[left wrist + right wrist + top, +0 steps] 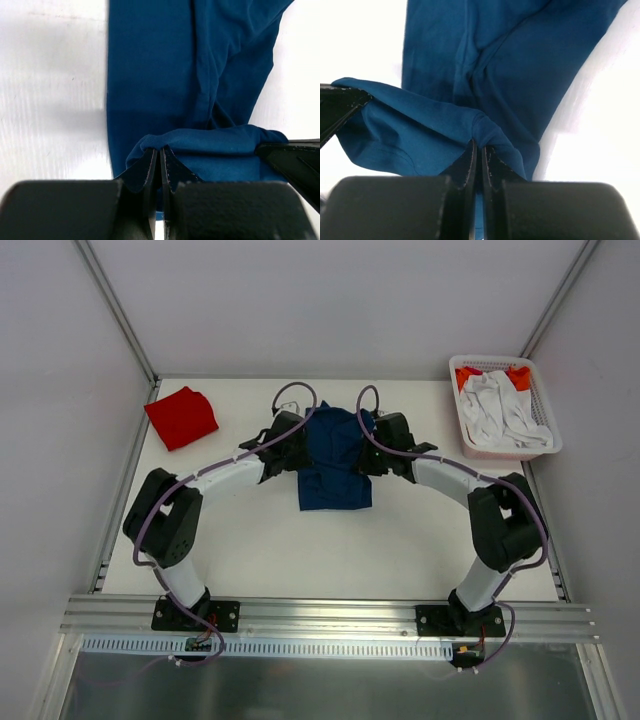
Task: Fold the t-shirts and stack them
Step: Fold the folded rectangular tshirt in 1/3 of the way
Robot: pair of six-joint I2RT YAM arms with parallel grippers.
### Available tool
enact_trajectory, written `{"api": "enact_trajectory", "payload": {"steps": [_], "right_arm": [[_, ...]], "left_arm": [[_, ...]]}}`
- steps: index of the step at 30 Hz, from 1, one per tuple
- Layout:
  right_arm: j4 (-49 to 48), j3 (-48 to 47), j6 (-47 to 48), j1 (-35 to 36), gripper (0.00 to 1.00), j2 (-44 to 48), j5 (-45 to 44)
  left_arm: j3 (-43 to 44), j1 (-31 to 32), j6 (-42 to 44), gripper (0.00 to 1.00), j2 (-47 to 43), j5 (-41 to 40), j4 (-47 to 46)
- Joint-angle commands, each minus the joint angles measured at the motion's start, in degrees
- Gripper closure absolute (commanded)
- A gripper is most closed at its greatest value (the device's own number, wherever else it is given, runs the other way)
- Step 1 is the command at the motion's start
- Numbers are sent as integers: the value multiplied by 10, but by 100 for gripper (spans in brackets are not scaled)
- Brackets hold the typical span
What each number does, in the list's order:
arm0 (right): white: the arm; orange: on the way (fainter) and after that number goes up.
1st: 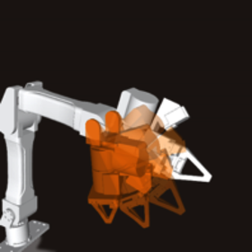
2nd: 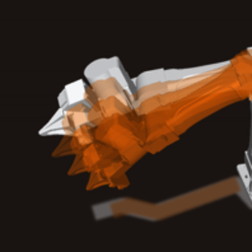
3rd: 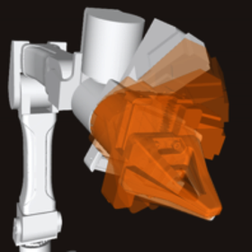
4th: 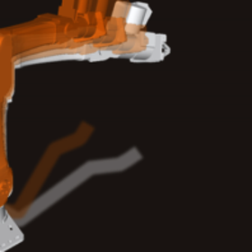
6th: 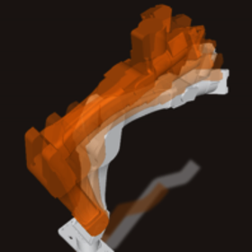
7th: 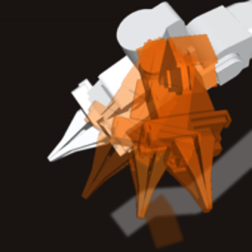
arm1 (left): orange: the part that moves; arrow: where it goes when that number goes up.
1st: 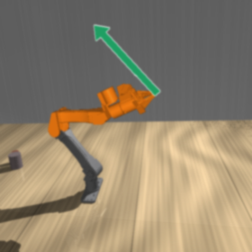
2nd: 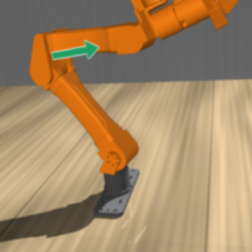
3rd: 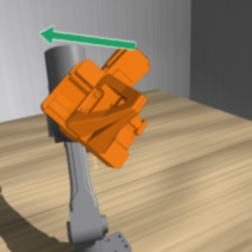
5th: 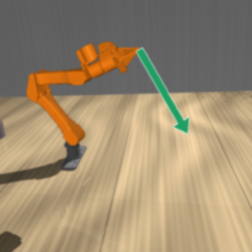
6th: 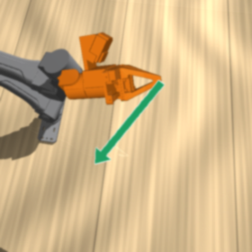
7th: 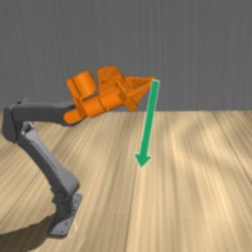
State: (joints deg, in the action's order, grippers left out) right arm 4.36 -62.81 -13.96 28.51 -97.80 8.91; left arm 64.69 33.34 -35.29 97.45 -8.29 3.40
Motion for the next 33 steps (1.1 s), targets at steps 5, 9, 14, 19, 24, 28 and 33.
{"api": "enact_trajectory", "payload": {"steps": [5,9,14,19,24,28,33], "right_arm": [[-5,-43,15,-25,100,-34,19],[-4,-51,13,-29,96,-55,27],[-5,-57,10,-32,56,-72,30],[-4,-65,10,-34,45,-80,31],[-2,-72,9,-36,44,-72,33],[20,-94,16,-36,44,-62,29],[52,-132,37,-40,44,-44,14]], "left_arm": [[81,-25,34,100,72,49,-15],[109,-34,37,99,104,69,-14],[116,-42,41,35,129,79,-14],[120,-51,43,1,140,81,-14],[111,-57,44,1,128,81,-13],[93,-59,38,1,110,81,-12],[50,-58,36,1,62,65,-10]]}}
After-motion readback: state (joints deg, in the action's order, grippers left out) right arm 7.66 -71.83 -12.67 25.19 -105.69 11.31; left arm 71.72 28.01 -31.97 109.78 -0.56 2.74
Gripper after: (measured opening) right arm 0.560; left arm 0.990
